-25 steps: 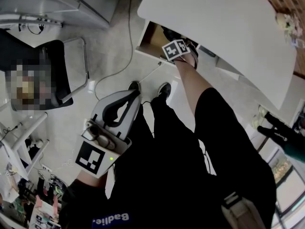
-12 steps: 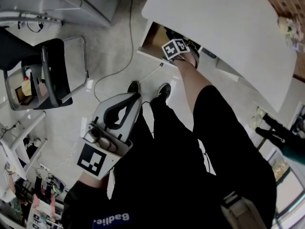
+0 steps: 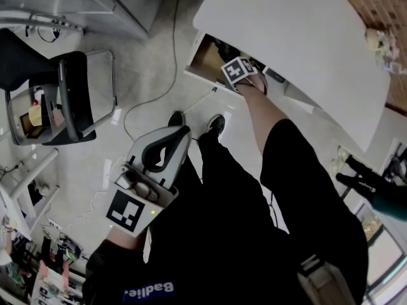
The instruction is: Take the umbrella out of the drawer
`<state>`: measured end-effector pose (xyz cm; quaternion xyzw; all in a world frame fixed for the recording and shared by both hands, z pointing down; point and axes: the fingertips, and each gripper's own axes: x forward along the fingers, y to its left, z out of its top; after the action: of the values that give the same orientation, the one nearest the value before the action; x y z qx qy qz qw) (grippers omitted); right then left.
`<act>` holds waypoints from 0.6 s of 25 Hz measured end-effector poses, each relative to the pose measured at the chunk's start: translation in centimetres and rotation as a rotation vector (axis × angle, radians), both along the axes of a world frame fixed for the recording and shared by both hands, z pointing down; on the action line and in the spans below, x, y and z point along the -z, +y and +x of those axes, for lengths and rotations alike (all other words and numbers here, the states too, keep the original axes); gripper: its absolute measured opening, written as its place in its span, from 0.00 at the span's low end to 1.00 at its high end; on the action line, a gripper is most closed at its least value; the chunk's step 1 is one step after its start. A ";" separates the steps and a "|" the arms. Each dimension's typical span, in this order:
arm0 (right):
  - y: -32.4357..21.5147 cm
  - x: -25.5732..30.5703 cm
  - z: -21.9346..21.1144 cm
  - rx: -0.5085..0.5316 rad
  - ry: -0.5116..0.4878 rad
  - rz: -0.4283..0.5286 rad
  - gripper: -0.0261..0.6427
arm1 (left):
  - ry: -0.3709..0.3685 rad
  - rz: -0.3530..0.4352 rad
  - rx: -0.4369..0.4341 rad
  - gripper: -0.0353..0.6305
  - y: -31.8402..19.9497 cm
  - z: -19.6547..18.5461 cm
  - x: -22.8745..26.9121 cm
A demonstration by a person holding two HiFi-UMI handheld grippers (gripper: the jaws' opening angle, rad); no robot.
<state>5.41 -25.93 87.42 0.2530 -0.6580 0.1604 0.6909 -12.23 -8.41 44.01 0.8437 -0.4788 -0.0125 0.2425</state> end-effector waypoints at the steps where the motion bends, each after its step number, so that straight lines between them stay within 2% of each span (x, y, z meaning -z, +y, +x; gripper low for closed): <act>1: 0.2 0.2 0.0 0.004 0.000 -0.005 0.42 | 0.003 0.003 -0.001 0.05 0.0 0.0 0.1; 5: 1.0 1.2 0.2 0.023 -0.003 -0.022 0.42 | 0.011 0.012 -0.009 0.05 0.2 0.3 0.7; 15: 5.2 6.3 0.3 0.038 -0.087 -0.059 0.42 | 0.025 0.031 -0.025 0.05 0.4 0.6 2.9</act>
<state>5.76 -20.77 81.09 0.2128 -0.6873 0.1772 0.6716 -11.65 -7.96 41.15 0.8529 -0.4650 -0.0276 0.2356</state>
